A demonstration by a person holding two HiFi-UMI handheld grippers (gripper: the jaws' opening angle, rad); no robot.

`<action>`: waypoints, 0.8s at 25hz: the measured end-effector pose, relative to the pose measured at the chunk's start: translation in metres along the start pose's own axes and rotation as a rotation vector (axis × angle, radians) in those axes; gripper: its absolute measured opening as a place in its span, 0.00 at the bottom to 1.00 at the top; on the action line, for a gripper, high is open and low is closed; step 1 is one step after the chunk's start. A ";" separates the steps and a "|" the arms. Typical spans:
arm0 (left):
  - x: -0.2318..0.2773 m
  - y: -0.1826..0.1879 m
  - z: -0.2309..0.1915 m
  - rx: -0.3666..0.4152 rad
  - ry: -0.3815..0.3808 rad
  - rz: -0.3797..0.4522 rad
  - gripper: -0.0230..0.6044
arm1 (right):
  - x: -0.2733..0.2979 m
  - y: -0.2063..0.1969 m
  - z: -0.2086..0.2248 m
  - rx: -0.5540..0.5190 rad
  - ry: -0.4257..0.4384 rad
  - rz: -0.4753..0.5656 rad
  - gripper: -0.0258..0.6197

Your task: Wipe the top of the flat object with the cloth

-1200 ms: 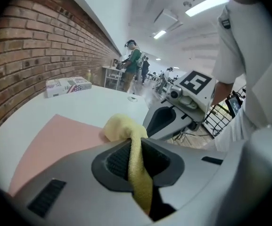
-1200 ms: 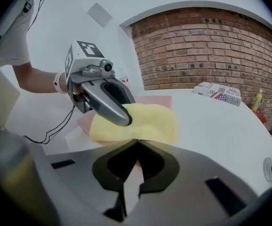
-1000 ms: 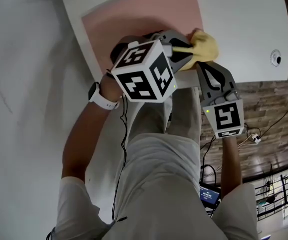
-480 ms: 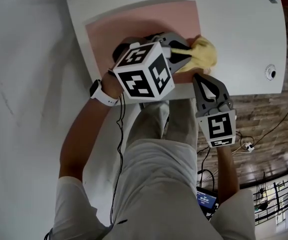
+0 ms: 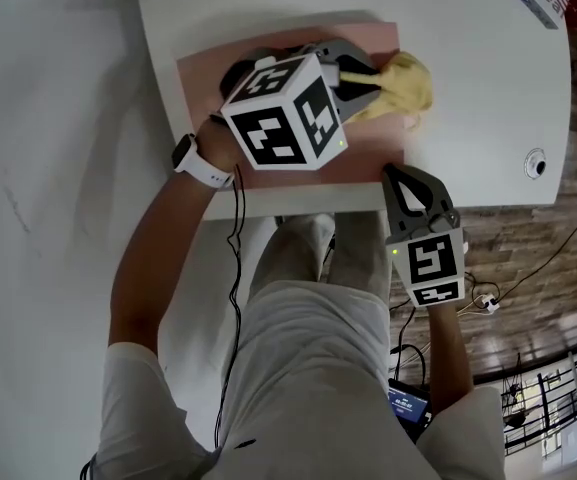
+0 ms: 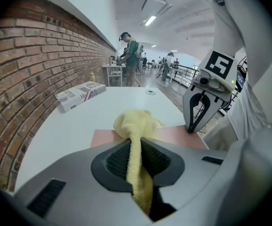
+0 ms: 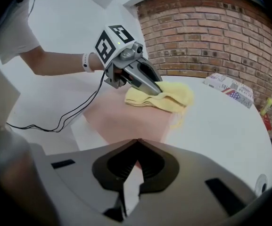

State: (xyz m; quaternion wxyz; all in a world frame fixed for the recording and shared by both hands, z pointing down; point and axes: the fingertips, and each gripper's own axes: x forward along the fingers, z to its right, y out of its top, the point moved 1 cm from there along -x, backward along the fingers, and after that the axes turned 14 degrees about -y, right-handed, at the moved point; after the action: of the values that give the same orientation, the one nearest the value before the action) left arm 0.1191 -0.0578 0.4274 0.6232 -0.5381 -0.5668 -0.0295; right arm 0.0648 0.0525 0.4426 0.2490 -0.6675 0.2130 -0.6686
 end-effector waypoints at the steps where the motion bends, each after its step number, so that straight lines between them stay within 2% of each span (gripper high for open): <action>1: -0.002 -0.001 -0.005 0.003 0.007 -0.003 0.14 | 0.000 0.000 0.000 0.012 0.005 -0.010 0.05; 11: -0.044 -0.027 -0.048 0.051 0.093 -0.056 0.14 | 0.001 0.004 0.002 0.076 0.000 -0.034 0.05; 15: -0.052 -0.033 -0.054 0.069 0.110 -0.038 0.14 | 0.003 0.004 0.003 0.052 -0.004 -0.045 0.05; 20: -0.068 -0.049 -0.056 0.081 0.138 -0.057 0.14 | 0.005 0.003 0.004 0.001 -0.050 -0.075 0.05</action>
State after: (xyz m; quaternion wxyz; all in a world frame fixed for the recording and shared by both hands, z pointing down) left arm 0.1009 -0.1569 0.4211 0.6809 -0.4928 -0.5382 -0.0616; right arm 0.0685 0.0472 0.4443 0.2294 -0.6914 0.1809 -0.6607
